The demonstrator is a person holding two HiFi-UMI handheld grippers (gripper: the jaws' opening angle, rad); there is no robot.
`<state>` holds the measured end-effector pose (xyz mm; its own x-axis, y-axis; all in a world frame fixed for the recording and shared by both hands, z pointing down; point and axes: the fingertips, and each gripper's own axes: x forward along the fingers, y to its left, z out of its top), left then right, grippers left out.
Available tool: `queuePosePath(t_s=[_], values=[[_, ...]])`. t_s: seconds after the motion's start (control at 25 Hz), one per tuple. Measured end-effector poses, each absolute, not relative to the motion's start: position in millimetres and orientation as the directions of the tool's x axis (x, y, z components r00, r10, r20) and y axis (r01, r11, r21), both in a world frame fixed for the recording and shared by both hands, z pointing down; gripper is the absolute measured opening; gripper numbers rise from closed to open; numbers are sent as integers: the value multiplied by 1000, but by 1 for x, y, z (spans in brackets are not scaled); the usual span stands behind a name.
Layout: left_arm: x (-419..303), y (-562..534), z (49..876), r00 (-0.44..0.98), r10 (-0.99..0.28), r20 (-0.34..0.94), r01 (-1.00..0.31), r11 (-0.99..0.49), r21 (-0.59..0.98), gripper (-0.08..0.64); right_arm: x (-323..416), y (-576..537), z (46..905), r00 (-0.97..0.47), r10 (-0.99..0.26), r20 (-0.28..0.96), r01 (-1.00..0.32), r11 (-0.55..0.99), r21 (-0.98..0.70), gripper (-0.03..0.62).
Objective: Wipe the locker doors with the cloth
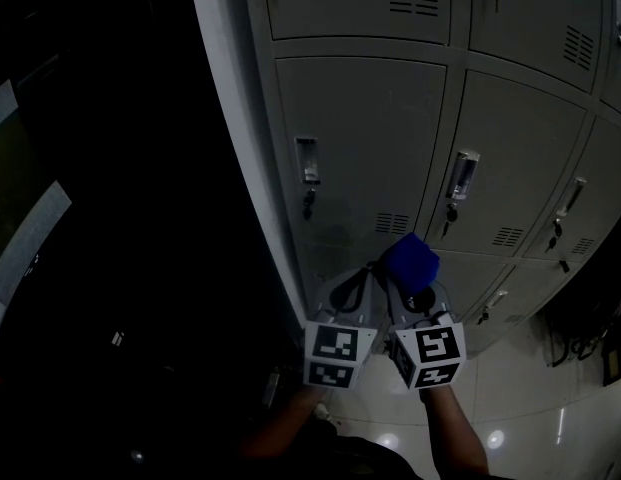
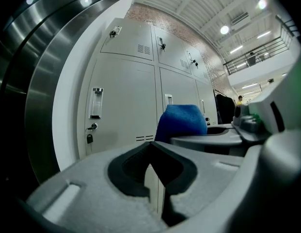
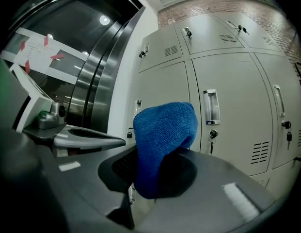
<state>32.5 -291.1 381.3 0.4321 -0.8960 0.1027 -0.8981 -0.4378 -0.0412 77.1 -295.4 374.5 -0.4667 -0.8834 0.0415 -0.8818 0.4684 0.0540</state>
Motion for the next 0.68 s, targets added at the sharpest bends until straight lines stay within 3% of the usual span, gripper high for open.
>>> queuePosePath(t_s=[0.68], values=[[39,-256,383,408,-906,115,-907,-417,-65,5,81,-261,377,-496,-867,49,-866,498,42,69]])
